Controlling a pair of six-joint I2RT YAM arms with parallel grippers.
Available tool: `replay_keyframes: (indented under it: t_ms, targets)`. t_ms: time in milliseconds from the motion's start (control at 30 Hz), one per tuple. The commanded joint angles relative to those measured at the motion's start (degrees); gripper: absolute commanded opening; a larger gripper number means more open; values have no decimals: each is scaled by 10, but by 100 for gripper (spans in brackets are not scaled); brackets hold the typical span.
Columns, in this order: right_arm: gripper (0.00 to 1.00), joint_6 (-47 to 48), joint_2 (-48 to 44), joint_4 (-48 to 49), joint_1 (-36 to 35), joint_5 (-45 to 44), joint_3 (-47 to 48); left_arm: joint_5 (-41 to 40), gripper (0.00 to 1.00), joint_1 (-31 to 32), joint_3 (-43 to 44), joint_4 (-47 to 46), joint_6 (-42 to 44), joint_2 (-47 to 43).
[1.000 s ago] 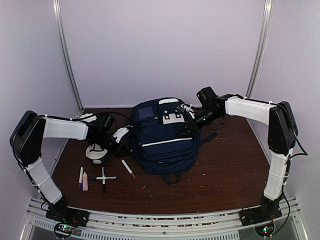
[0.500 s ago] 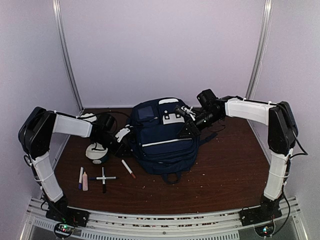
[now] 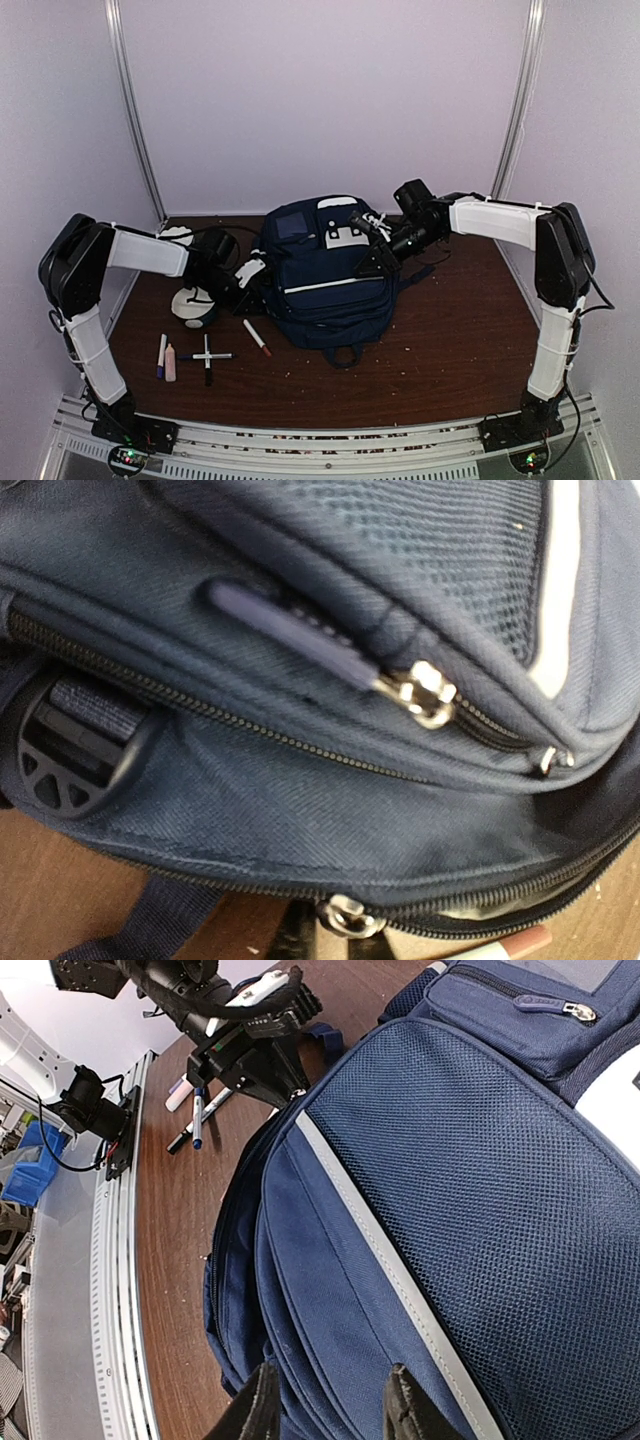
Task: Pack the student bag
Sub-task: Adjust the student bag at the center of the board.
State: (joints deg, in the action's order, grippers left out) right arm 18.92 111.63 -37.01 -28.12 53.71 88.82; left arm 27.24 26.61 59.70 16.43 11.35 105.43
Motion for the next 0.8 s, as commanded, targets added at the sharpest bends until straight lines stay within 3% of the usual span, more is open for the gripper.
replay_keyframes:
  t_ms: [0,267,467,767]
  targets:
    - [35,-13,11,11,3,11,-7,-55,0,15,-6,8,-30,-29]
    - [33,-45,26,28,3,12,0,-149,0,28,-2,71,-102,-73]
    - [29,-175,53,112,-27,-11,38,-185,0,77,1,138,-113,-87]
    - [28,-340,222,155,-95,-14,235,-259,0,146,5,142,-133,-97]
